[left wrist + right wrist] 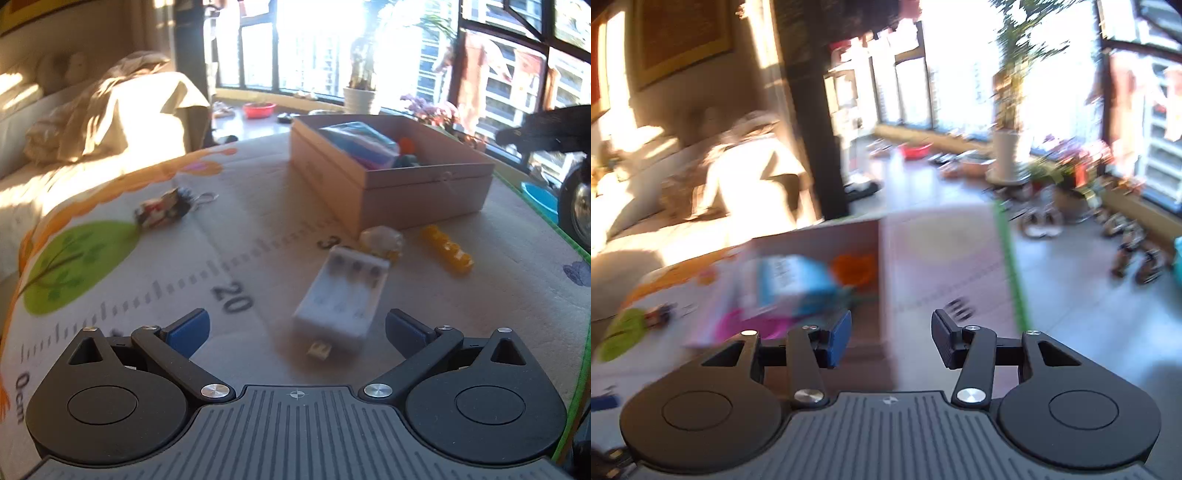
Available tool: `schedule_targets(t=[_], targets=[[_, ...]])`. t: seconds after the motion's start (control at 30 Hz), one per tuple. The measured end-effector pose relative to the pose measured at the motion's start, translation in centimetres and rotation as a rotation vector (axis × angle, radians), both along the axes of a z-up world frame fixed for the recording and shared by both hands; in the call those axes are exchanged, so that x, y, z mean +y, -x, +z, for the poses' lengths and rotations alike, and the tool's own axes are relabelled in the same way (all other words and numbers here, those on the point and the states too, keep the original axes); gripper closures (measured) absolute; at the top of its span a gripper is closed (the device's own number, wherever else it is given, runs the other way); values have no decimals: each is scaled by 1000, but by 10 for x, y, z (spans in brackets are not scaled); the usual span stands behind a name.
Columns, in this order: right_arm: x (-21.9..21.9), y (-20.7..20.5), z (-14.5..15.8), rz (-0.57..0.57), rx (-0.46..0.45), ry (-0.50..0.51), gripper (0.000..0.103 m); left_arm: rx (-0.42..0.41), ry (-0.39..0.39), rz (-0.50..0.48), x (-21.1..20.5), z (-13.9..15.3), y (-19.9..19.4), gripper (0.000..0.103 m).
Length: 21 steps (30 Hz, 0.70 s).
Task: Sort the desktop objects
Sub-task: 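Grasp the white battery charger with the left gripper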
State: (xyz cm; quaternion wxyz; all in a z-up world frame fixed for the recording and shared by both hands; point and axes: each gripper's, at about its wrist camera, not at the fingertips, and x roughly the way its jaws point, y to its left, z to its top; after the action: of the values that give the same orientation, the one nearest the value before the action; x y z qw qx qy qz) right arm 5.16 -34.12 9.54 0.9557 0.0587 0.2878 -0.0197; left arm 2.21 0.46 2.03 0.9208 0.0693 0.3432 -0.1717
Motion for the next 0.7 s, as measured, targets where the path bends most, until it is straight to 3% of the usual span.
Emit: schedule_targets(t=[0.3, 0.43, 0.7], targets=[[9, -66, -35, 80, 109, -31, 61, 22, -30, -35, -18, -9, -11, 0], [36, -66, -37, 110, 107, 18, 59, 31, -22, -25, -12, -13, -12, 0], [72, -64, -35, 238, 110, -21, 59, 44, -9, -21, -12, -18, -11, 0]])
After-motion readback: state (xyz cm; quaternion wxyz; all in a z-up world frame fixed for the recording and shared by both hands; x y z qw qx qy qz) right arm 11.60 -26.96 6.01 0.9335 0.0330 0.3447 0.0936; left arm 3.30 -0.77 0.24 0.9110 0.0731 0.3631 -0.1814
